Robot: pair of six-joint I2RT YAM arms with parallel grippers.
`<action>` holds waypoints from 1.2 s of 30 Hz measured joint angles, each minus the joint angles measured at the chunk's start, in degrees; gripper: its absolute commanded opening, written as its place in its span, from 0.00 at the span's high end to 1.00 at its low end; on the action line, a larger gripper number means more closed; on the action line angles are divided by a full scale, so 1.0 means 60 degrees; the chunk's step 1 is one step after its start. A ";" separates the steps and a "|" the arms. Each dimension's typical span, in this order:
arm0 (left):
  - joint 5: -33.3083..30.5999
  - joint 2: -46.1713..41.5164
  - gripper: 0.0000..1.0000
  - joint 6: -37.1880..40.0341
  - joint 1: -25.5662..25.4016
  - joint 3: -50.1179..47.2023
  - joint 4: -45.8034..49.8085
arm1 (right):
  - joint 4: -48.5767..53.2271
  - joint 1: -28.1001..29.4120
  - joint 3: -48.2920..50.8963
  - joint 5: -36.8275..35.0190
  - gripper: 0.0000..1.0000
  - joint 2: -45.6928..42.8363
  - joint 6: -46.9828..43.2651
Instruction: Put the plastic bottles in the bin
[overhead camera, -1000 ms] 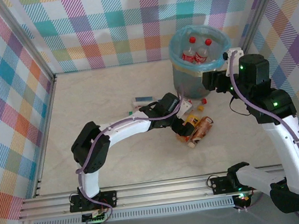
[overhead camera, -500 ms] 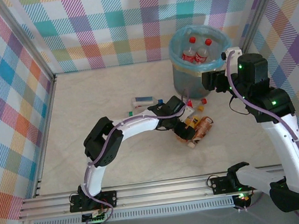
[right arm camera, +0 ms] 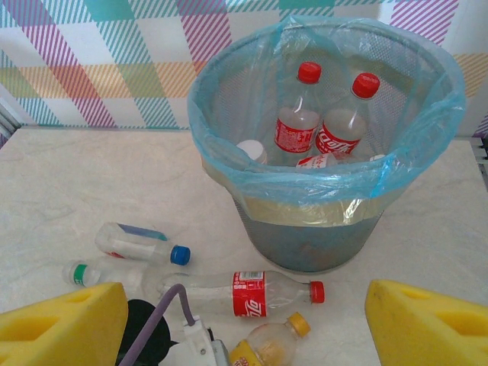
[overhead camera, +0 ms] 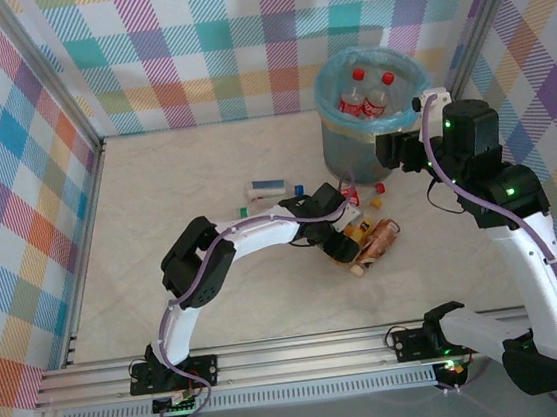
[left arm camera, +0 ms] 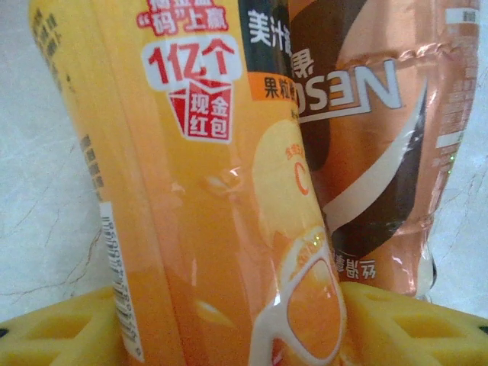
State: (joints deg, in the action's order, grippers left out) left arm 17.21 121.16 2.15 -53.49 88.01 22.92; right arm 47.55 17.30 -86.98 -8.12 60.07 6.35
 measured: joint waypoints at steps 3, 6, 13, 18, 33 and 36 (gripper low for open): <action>-0.0215 -0.0208 0.39 0.0004 -0.0007 -0.0149 0.0004 | -0.0007 0.0000 -0.0007 0.0007 0.19 0.0026 0.0004; -0.0419 -0.0787 0.39 0.0004 -0.0007 -0.0605 0.0004 | -0.0004 0.0000 -0.0087 0.0051 0.19 0.0160 0.0007; -0.0747 -0.3064 0.39 0.0237 -0.0007 -0.1581 -0.0087 | -0.0189 0.0000 -0.0244 0.0401 0.19 0.0372 0.0087; -0.0841 -0.4674 0.38 0.0601 -0.0007 -0.1887 -0.0146 | -0.0492 0.0000 -0.0248 0.0954 0.16 0.0372 0.0233; -0.1322 -0.7861 0.38 0.1479 -0.0007 -0.2830 -0.1315 | -0.1432 0.0000 -0.0408 0.4160 0.14 0.0095 0.1126; -0.1417 -0.8276 0.38 0.1555 -0.0007 -0.3082 -0.1537 | -0.1712 0.0000 -0.0408 0.5147 0.10 0.0113 0.1315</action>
State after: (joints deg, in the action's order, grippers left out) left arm 8.71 71.50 11.49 -53.54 69.52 13.69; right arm 37.28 17.30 -89.43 22.76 60.75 14.24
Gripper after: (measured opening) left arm 0.618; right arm 0.882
